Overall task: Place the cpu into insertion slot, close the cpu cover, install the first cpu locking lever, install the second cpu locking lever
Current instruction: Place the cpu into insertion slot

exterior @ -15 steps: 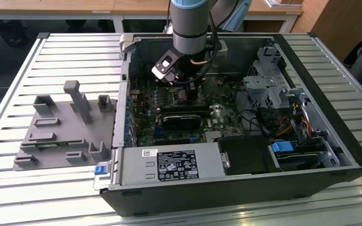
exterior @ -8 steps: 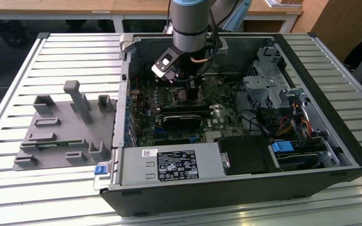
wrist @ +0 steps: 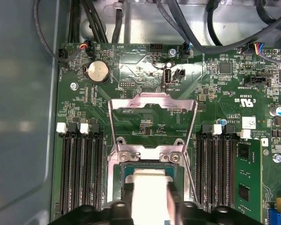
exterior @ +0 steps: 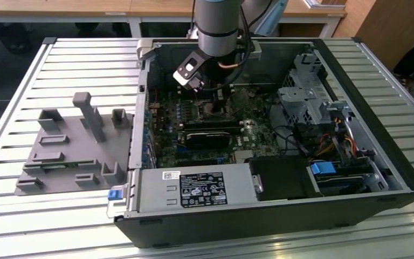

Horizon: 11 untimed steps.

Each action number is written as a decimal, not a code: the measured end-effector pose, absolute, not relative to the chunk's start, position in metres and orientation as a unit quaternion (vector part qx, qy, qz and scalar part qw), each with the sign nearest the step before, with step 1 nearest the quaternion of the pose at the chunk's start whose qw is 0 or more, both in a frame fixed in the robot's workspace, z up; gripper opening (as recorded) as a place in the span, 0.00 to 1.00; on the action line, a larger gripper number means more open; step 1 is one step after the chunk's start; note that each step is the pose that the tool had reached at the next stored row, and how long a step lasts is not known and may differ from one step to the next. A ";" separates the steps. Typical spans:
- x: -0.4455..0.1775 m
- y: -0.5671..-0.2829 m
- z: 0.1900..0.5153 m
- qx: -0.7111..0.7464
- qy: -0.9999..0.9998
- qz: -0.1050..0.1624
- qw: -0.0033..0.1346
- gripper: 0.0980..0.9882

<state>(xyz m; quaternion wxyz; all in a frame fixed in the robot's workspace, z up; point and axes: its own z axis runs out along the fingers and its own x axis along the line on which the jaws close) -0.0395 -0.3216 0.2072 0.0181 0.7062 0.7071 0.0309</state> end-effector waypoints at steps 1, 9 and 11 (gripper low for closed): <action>-0.039 -0.322 0.208 0.706 0.707 0.031 0.018 0.30; -0.039 -0.322 0.211 0.706 0.707 0.030 0.017 0.01; -0.039 -0.322 0.212 0.706 0.707 0.030 0.017 0.01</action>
